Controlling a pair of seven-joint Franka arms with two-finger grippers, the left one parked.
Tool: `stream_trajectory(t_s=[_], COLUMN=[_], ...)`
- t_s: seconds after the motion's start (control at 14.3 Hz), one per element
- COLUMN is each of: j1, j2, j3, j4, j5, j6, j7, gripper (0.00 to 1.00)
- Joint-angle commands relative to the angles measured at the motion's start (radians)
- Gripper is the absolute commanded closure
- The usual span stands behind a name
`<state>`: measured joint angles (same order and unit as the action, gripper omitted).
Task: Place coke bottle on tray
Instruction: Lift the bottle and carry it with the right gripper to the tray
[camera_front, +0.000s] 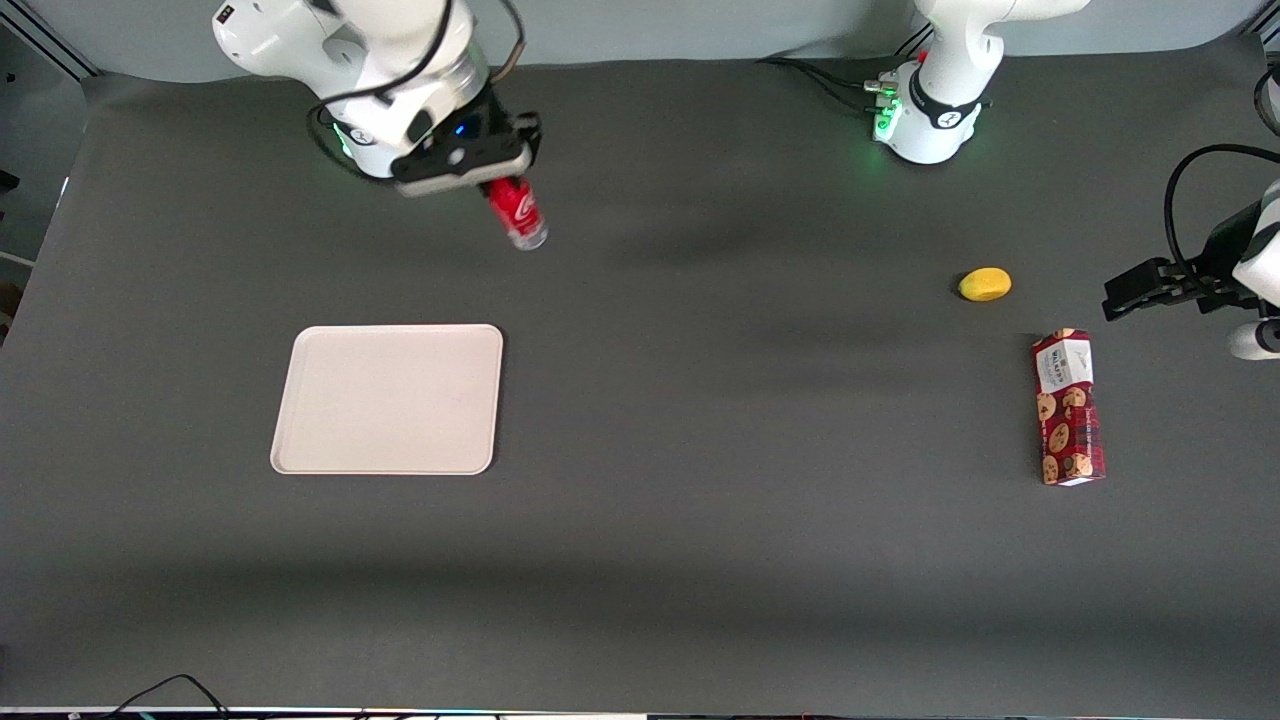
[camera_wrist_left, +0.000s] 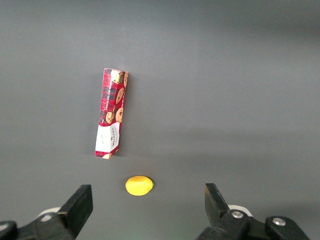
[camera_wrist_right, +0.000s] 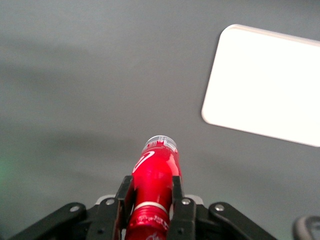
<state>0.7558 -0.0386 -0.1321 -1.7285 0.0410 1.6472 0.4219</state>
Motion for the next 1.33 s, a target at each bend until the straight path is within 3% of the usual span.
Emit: stream_trajectory(t_s=[0.0, 0.21, 0.56, 0.91, 1.12, 1.26], j1=[-0.136, -0.17, -0.185, -0.228, -0.26, -0.273], j2=[0.017, 0.031, 0.077, 0.135, 0.164, 0.209], j3=[-0.013, -0.139, -0.351, -0.432, -0.448, -0.468], j4=[0.007, -0.006, -0.077, -0.251, -0.341, -0.365], j5=[-0.07, -0.075, -0.073, -0.058, 0.018, 0.127], j6=[-0.009, 0.014, 0.182, 0.491, 0.621, 0.674], j7=[-0.196, -0.361, -0.679, -0.81, -0.9, -1.021], gripper=[1.0, 1.0, 1.0, 1.0, 1.0, 1.0])
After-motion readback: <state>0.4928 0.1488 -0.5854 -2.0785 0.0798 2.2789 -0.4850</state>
